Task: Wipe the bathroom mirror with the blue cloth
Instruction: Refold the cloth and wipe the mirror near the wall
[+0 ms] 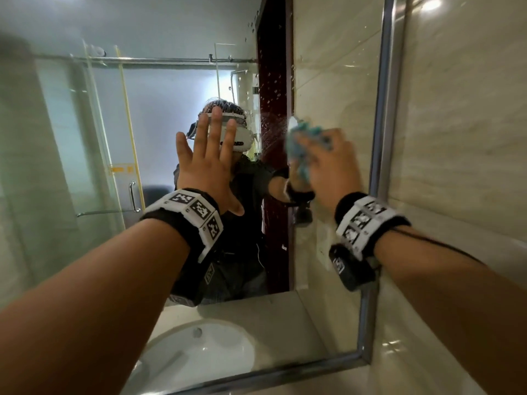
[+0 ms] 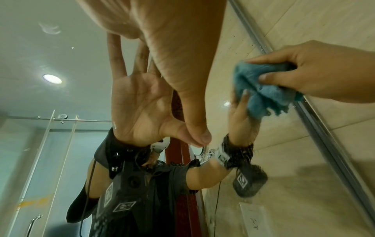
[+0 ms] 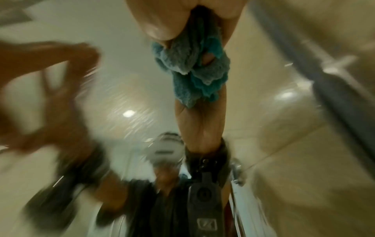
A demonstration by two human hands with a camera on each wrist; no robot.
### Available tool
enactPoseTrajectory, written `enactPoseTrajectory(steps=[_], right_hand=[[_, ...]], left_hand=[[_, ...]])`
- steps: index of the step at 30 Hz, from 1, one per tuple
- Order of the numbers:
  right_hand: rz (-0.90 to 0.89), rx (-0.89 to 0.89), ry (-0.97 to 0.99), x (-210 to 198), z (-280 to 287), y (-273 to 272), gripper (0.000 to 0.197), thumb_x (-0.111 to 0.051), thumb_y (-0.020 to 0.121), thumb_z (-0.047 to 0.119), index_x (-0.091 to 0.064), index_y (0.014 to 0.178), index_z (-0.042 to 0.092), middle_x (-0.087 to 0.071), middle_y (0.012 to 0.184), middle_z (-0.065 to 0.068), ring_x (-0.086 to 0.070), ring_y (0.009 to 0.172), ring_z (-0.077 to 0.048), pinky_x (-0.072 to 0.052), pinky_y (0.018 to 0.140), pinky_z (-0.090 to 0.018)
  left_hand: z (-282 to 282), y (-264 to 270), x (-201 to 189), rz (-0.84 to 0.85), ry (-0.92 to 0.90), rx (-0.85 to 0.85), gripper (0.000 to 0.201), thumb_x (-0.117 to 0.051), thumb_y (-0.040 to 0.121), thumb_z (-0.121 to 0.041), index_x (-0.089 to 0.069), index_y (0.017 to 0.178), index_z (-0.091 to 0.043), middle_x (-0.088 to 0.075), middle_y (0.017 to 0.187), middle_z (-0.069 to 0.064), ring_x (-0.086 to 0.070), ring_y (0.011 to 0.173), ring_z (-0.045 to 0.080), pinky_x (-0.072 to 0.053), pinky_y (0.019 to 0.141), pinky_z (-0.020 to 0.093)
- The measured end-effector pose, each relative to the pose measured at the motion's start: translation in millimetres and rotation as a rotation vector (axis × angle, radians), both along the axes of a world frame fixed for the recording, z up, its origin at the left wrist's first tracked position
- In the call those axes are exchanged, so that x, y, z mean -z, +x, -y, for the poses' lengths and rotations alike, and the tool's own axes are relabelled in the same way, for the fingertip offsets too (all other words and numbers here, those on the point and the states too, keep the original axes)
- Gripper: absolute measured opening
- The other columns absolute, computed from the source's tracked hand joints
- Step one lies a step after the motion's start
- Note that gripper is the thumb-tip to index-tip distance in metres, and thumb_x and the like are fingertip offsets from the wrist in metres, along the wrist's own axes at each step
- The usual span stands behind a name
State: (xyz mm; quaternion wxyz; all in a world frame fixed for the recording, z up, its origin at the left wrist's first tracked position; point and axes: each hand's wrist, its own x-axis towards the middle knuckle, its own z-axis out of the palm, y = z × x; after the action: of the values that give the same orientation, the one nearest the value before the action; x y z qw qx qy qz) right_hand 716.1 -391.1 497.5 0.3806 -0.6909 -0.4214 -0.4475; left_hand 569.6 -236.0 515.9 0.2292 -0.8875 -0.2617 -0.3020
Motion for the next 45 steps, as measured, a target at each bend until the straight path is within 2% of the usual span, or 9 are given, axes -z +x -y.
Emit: enactPoseTrajectory(steps=[3,7,10,14,19,27,32,41,45], right_hand=[[-0.217,0.201,0.245,-18.1,20.6,24.4,0.043,-0.047,0.094,0.016,-0.048,0.133,0.033,-0.041,0.125,-0.012,-0.047,0.110,-0.029,-0.039,0.096,-0.028],[-0.126,0.058,0.030,6.6,-1.4,-9.3,0.042,-0.050,0.094,0.020,-0.047,0.134,0.032,-0.040,0.124,-0.008,-0.048,0.104,-0.022,-0.047,0.088,-0.022],[0.101,0.002,-0.190,27.5,-6.7,-21.3,0.049,-0.057,0.090,0.015,-0.047,0.133,0.037,-0.044,0.122,-0.005,-0.041,0.104,-0.027,-0.048,0.091,-0.039],[-0.182,0.117,0.105,0.3,27.5,13.6,0.044,-0.048,0.095,0.014,-0.045,0.134,0.034,-0.037,0.126,-0.008,-0.046,0.110,-0.025,-0.042,0.093,-0.027],[-0.301,0.278,0.180,0.1,32.9,24.3,0.046,-0.046,0.095,0.017,-0.042,0.138,0.032,-0.038,0.126,-0.011,-0.046,0.111,-0.030,-0.041,0.099,-0.039],[-0.157,-0.100,-0.254,72.8,-0.7,-31.1,0.044,-0.057,0.088,0.004,-0.058,0.126,0.026,-0.044,0.112,-0.004,-0.048,0.096,-0.023,-0.048,0.088,-0.038],[-0.507,-0.355,-0.153,56.0,27.3,-50.4,0.029,-0.051,0.091,0.001,-0.053,0.116,0.014,-0.046,0.115,-0.001,-0.047,0.091,-0.004,-0.036,0.072,0.002],[-0.916,-0.679,0.061,47.3,48.1,-81.6,0.027,-0.046,0.093,-0.004,-0.039,0.085,0.021,-0.061,0.085,0.001,-0.061,0.067,-0.001,-0.048,0.055,-0.013],[-0.983,-0.826,0.051,43.5,52.3,-94.7,0.029,-0.039,0.093,-0.012,-0.039,0.087,0.016,-0.061,0.091,-0.004,-0.065,0.070,0.000,-0.052,0.059,-0.017]], left_hand=[[-0.5,0.2,-0.3,0.000,-0.004,0.004,0.156,-0.072,0.046,-0.076,0.043,0.133,-0.013,0.041,0.145,0.012,0.032,0.137,0.031,0.008,0.111,0.057],[-0.6,0.4,-0.6,-0.001,-0.003,-0.002,0.157,-0.072,0.045,-0.076,0.041,0.135,-0.014,0.041,0.146,0.012,0.032,0.137,0.031,0.007,0.112,0.057],[0.7,0.2,0.8,0.005,-0.013,0.009,0.157,-0.073,0.045,-0.076,0.040,0.135,-0.014,0.040,0.146,0.012,0.032,0.137,0.031,0.007,0.112,0.057],[0.0,1.3,1.3,0.006,-0.009,0.012,0.157,-0.072,0.046,-0.076,0.042,0.133,-0.014,0.041,0.146,0.011,0.033,0.136,0.030,0.006,0.113,0.057],[-4.6,4.0,1.5,0.015,0.007,0.006,0.158,-0.071,0.044,-0.078,0.045,0.130,-0.014,0.041,0.146,0.011,0.033,0.136,0.031,0.009,0.112,0.058],[5.2,-4.1,-1.0,0.000,0.002,0.018,0.153,-0.072,0.051,-0.074,0.040,0.135,-0.013,0.038,0.147,0.012,0.030,0.138,0.031,0.006,0.112,0.058],[22.8,-23.0,16.1,-0.075,-0.136,0.223,0.119,-0.069,0.069,-0.061,0.010,0.149,-0.023,0.023,0.155,0.006,0.019,0.142,0.026,0.004,0.114,0.056],[57.2,-44.8,40.8,-0.067,-0.573,0.554,0.068,-0.065,0.081,-0.050,-0.040,0.138,-0.022,-0.048,0.137,0.003,-0.046,0.124,0.021,-0.037,0.105,0.036],[69.6,-55.4,39.1,-0.055,-0.583,0.577,0.067,-0.070,0.080,-0.040,-0.040,0.137,-0.021,-0.053,0.131,0.004,-0.052,0.114,0.020,-0.039,0.093,0.027]])
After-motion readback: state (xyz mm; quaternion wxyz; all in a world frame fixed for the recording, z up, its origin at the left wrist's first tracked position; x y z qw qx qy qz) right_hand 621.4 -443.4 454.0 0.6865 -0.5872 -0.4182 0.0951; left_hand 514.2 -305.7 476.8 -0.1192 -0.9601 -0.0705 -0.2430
